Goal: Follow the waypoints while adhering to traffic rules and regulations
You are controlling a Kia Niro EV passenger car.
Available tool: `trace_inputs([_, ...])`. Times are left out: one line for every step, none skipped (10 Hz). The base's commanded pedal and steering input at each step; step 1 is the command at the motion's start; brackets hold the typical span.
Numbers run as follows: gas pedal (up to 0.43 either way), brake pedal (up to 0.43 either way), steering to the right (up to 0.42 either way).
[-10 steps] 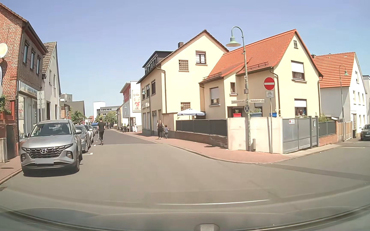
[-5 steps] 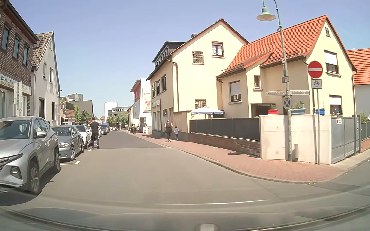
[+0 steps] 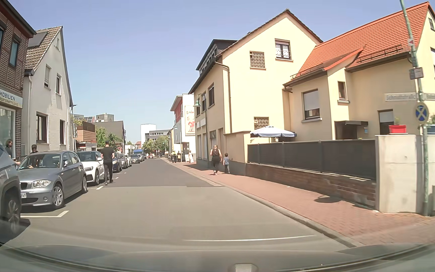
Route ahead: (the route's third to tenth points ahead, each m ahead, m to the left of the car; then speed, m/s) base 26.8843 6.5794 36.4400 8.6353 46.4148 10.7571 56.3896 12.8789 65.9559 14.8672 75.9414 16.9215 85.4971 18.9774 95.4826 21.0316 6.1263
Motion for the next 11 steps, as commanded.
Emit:
trace_inputs([0.0,0.183,-0.099])
trace_inputs([0.0,0.183,-0.096])
trace_inputs([0.0,0.183,-0.092])
trace_inputs([0.0,0.183,-0.086])
trace_inputs([0.0,0.183,-0.077])
trace_inputs([0.0,0.183,-0.072])
trace_inputs([0.0,0.183,-0.067])
trace_inputs([0.0,0.183,-0.061])
trace_inputs([0.0,0.183,-0.055])
trace_inputs([0.0,0.183,-0.046])
trace_inputs([0.0,0.177,-0.042])
